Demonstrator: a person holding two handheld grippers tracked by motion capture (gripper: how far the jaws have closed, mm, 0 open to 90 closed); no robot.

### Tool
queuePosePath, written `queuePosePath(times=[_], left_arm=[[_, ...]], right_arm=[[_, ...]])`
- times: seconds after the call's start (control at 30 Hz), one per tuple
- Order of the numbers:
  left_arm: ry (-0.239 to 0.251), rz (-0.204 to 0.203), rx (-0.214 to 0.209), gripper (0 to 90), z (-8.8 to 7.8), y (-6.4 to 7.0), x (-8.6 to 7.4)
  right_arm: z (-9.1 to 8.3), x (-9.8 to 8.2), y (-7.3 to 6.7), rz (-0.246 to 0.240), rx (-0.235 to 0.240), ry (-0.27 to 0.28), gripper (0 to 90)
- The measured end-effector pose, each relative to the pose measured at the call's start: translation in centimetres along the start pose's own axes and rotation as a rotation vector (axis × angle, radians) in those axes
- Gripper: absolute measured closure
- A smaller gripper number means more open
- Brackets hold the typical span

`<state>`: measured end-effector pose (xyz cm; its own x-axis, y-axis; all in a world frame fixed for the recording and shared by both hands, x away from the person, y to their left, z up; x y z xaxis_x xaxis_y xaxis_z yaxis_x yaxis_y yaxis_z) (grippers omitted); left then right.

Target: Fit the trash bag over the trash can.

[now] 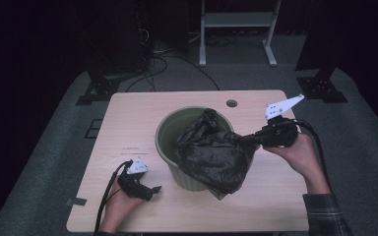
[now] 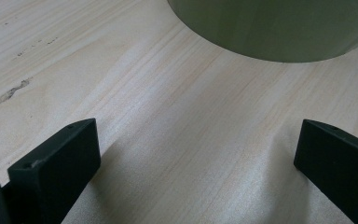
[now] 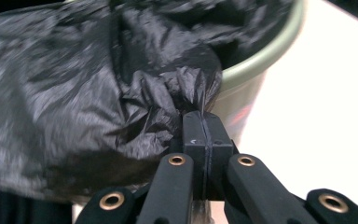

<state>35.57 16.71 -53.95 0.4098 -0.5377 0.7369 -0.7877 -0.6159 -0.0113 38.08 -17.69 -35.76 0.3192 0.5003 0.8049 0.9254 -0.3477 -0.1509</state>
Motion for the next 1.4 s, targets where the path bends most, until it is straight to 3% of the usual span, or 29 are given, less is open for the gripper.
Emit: queuePosePath(times=[0.17,0.37,0.6,0.67,0.73,0.83,0.87,1.03,1.13,1.33,1.4], left_arm=[[0.0,0.0,0.0,0.0,0.0,0.0,0.0],[0.0,0.0,0.0,0.0,0.0,0.0,0.0],[0.0,0.0,0.0,0.0,0.0,0.0,0.0],[0.0,0.0,0.001,0.0,0.0,0.0,0.0],[0.001,0.0,0.001,0.0,0.0,0.0,0.0],[0.003,-0.003,-0.004,0.0,0.0,0.1,0.0],[0.003,-0.003,-0.004,0.0,0.0,0.1,0.0],[0.013,-0.008,-0.009,0.0,-1.0,0.1,0.7],[0.054,-0.034,-0.041,0.0,-1.9,0.2,1.4],[0.102,-0.026,-0.057,0.0,-4.6,0.3,3.3],[0.118,-0.02,-0.071,2.0,-5.8,0.4,4.2]], right_arm=[[0.0,1.3,1.9,-0.002,-0.072,0.04,89.6],[0.4,4.2,4.9,-0.019,-0.164,0.06,89.5],[2.3,6.7,8.1,-0.011,-0.219,0.045,89.0],[2.6,6.9,8.5,0.0,-0.219,0.054,83.8],[2.7,6.8,8.6,0.015,-0.219,0.065,70.9],[2.2,6.7,8.5,0.015,-0.237,0.083,58.7],[2.2,6.7,8.5,0.015,-0.237,0.083,58.7],[0.5,6.9,8.2,0.043,-0.26,0.138,41.0],[0.0,6.7,8.0,0.05,-0.256,0.154,33.7],[-0.3,6.3,7.2,0.067,-0.226,0.174,13.4],[-0.3,6.3,7.1,0.064,-0.215,0.176,12.5]])
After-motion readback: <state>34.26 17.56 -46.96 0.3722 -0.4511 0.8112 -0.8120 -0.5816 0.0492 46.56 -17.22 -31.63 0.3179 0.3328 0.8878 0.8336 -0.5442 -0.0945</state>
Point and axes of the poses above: each handheld gripper's, and its own axes: z roughly forward along the jaws, x roughly out of its top, y roughly to its right, the point moved 8 cm from there along z, roughly forward along the jaws, and after that the axes turned 2 degrees about y, right-handed, at the moved point
